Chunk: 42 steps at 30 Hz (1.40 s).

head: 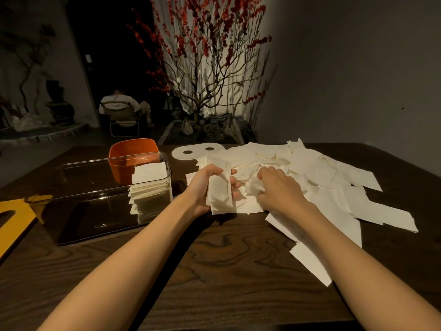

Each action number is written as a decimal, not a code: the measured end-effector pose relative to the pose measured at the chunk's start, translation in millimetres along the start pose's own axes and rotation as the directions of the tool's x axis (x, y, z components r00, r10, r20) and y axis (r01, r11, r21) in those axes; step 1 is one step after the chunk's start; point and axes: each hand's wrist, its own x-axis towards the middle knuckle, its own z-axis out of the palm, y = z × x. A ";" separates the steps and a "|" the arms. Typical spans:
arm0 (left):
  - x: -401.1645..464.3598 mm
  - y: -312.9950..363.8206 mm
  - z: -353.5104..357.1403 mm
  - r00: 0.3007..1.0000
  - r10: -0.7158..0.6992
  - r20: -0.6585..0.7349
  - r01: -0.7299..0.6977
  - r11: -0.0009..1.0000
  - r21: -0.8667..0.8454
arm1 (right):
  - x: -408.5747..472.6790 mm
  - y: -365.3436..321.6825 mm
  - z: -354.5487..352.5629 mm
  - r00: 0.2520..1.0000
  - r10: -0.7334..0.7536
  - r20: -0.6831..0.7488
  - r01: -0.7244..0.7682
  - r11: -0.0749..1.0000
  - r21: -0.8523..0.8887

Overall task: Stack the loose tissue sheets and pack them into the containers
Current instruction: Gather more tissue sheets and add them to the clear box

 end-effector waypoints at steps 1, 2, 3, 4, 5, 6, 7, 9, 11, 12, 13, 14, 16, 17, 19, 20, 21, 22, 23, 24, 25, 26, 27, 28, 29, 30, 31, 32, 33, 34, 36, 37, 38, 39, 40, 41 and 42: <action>0.1 -0.6 0.1 1.000 0.000 -0.004 0.000 1.000 0.026 | -0.8 1.2 -1.3 0.998 0.028 -0.053 -0.026 0.999 0.036; 0.3 -1.1 -0.2 1.000 0.001 -0.009 0.000 0.999 0.043 | -1.1 2.5 -2.9 0.993 0.060 -0.103 -0.052 0.995 0.082; 0.5 -1.7 -0.9 1.000 0.002 -0.015 -0.001 0.999 0.052 | -0.8 3.2 -4.4 0.985 0.094 -0.144 -0.074 0.988 0.139; 1.6 -2.5 -2.0 1.000 0.004 -0.028 -0.003 0.998 0.056 | -0.1 4.0 -5.8 0.976 0.128 -0.173 -0.091 0.975 0.205; 3.0 -3.0 -2.8 0.999 0.007 -0.040 -0.004 0.998 0.058 | 1.0 4.2 -7.2 0.967 0.163 -0.193 -0.106 0.956 0.275; 4.2 -3.5 -3.6 0.999 0.009 -0.053 -0.006 0.998 0.059 | 2.3 4.7 -7.8 0.959 0.199 -0.203 -0.121 0.933 0.340; 4.5 -3.7 -3.8 0.998 0.012 -0.059 -0.009 0.998 0.059 | 3.5 5.0 -8.6 0.953 0.226 -0.202 -0.131 0.908 0.398; 4.4 -3.5 -3.3 0.998 0.015 -0.067 -0.012 0.999 0.047 | 4.7 5.8 -9.3 0.950 0.260 -0.174 -0.123 0.822 0.556; 4.9 -3.8 -4.1 0.997 0.010 -0.078 -0.010 1.000 0.006 | 3.0 4.3 -12.9 0.950 0.279 -0.142 -0.089 0.676 0.732; 4.3 -4.0 -3.7 0.996 0.000 -0.084 -0.001 1.000 -0.021 | 1.2 2.3 -16.3 0.952 0.282 -0.122 -0.076 0.601 0.796; 3.5 -4.7 -2.9 0.996 -0.012 -0.092 0.007 0.999 -0.052 | -0.3 0.5 -19.3 0.955 0.278 -0.105 -0.060 0.527 0.848; 2.0 -4.9 -1.1 0.995 -0.018 -0.095 0.010 0.997 -0.082 | -0.8 -0.3 -21.6 0.959 0.270 -0.088 -0.047 0.455 0.889; 0.6 -5.0 0.7 0.996 0.009 -0.092 -0.020 0.992 -0.126 | -1.2 -0.8 -27.1 0.967 0.252 -0.037 -0.050 0.330 0.943; 0.1 -4.9 1.2 0.996 0.037 -0.087 -0.048 0.991 -0.126 | -1.2 -0.4 -30.6 0.971 0.237 -0.016 -0.056 0.294 0.954; -1.1 -5.4 0.5 0.992 0.090 -0.087 -0.098 0.991 -0.094 | -0.7 2.3 -34.5 0.980 0.198 0.034 -0.076 0.204 0.976; -1.5 -5.3 0.1 0.990 0.103 -0.092 -0.110 0.991 -0.072 | -0.7 3.8 -35.7 0.983 0.169 0.066 -0.088 0.127 0.988; -1.6 -5.1 -0.3 0.990 0.100 -0.095 -0.105 0.994 -0.043 | -0.5 5.6 -35.3 0.985 0.136 0.101 -0.109 0.055 0.992; -1.9 -4.7 -0.8 0.992 0.083 -0.100 -0.085 0.996 -0.018 | -0.7 7.1 -34.6 0.986 0.103 0.132 -0.134 0.010 0.991; -2.2 -3.9 -0.8 0.993 0.054 -0.106 -0.054 0.999 0.003 | -0.9 6.6 -34.2 0.986 0.068 0.151 -0.152 0.006 0.988; -3.4 -3.4 0.0 0.994 0.020 -0.106 -0.018 1.000 0.016 | -1.3 6.6 -32.9 0.987 0.028 0.160 -0.161 0.033 0.986; -4.0 -3.4 0.4 0.995 -0.021 -0.093 0.024 0.999 0.030 | -0.9 6.1 -30.4 0.987 -0.013 0.159 -0.157 0.090 0.984; -4.9 -3.9 1.1 0.996 -0.067 -0.061 0.069 0.997 0.037 | -0.3 3.9 -28.6 0.988 -0.043 0.151 -0.142 0.157 0.977; -5.2 -5.1 2.4 0.994 -0.105 -0.024 0.106 0.994 0.037 | -1.1 0.3 -27.9 0.989 -0.063 0.134 -0.117 0.222 0.968; -6.5 -6.9 5.3 0.991 -0.135 0.006 0.135 0.991 0.023 | -2.3 -2.7 -26.2 0.989 -0.078 0.124 -0.099 0.268 0.958; -7.4 -9.3 7.9 0.988 -0.155 0.019 0.155 0.988 -0.011 | -4.1 -6.4 -24.8 0.988 -0.094 0.121 -0.087 0.303 0.949; -7.3 -11.6 9.6 0.985 -0.172 0.021 0.173 0.984 -0.051 | -4.4 -9.3 -22.6 0.990 -0.097 0.106 -0.066 0.343 0.937; -6.3 -13.0 10.5 0.983 -0.181 0.022 0.182 0.980 -0.080 | -3.9 -11.0 -21.3 0.992 -0.096 0.081 -0.035 0.401 0.915; -5.4 -13.8 10.2 0.983 -0.183 0.022 0.185 0.979 -0.090 | -3.5 -11.6 -19.6 0.994 -0.099 0.055 -0.004 0.453 0.891; -4.8 -14.2 9.8 0.983 -0.182 0.024 0.183 0.979 -0.086 | -3.2 -11.8 -18.8 0.994 -0.100 0.037 0.015 0.478 0.878; -5.1 -13.9 9.7 0.982 -0.184 0.034 0.186 0.979 -0.080 | -3.4 -11.6 -18.5 0.995 -0.094 0.039 0.011 0.482 0.876; -8.3 -12.7 11.2 0.979 -0.194 0.054 0.198 0.978 -0.067 | -3.0 -10.9 -18.8 0.995 -0.083 0.052 -0.006 0.481 0.877; -10.3 -11.3 13.1 0.978 -0.201 0.059 0.204 0.978 -0.046 | -2.9 -10.2 -18.3 0.994 -0.083 0.067 -0.019 0.482 0.876; -13.3 -9.4 16.1 0.977 -0.202 0.068 0.204 0.979 -0.019 | -3.2 -9.4 -18.6 0.993 -0.085 0.083 -0.030 0.495 0.868; -14.7 -7.7 17.9 0.978 -0.196 0.065 0.197 0.980 0.001 | -3.4 -8.7 -19.1 0.991 -0.091 0.100 -0.038 0.519 0.854; -16.5 -5.9 19.6 0.980 -0.192 0.052 0.192 0.981 0.019 | -3.2 -7.5 -18.5 0.989 -0.093 0.112 -0.045 0.537 0.842; -17.4 -3.7 20.4 0.983 -0.179 0.030 0.177 0.983 0.058 | -3.4 -6.4 -18.8 0.989 -0.084 0.121 -0.056 0.544 0.837; -16.8 -2.2 20.0 0.989 -0.146 0.003 0.145 0.983 0.117 | -3.5 -5.0 -18.8 0.989 -0.070 0.130 -0.071 0.544 0.836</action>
